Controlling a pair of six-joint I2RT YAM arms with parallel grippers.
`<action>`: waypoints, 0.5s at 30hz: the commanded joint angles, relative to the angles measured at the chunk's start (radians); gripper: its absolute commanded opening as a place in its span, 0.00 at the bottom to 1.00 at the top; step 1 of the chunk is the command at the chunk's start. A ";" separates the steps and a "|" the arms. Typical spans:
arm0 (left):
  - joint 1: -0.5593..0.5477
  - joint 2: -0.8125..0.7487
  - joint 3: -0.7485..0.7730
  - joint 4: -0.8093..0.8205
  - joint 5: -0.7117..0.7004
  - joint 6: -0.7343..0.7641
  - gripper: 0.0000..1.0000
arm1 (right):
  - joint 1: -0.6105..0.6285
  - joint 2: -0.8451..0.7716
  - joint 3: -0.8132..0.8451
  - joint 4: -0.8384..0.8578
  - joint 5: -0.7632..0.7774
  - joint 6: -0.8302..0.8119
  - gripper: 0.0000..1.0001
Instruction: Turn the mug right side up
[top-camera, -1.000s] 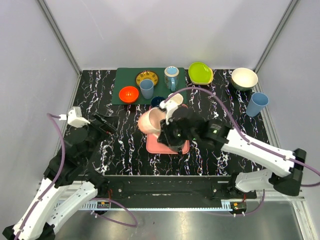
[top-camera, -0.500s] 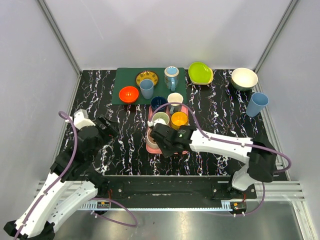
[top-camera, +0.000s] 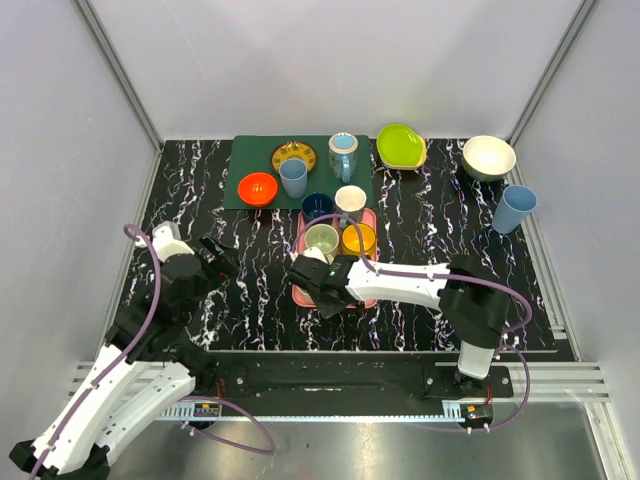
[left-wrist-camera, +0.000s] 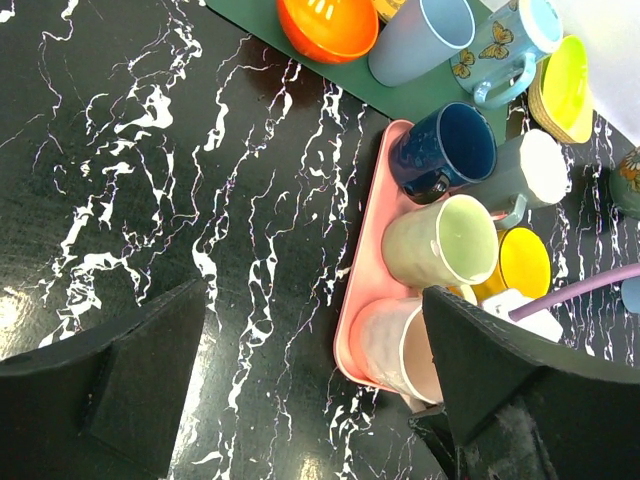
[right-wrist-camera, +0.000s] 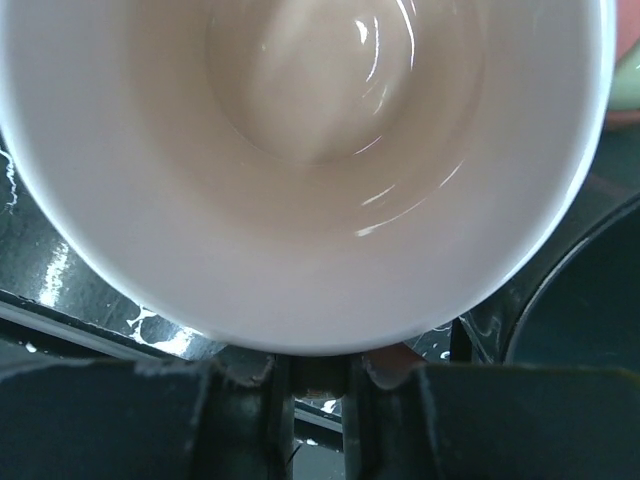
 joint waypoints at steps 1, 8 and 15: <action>-0.001 0.002 -0.007 0.042 -0.001 0.019 0.92 | -0.009 -0.003 0.052 0.042 0.030 0.028 0.03; -0.001 0.022 -0.016 0.057 0.008 0.027 0.93 | -0.006 -0.108 0.026 0.091 -0.011 0.043 0.68; -0.001 0.069 0.022 0.057 -0.002 0.056 0.95 | 0.026 -0.317 0.130 0.107 -0.083 0.018 0.86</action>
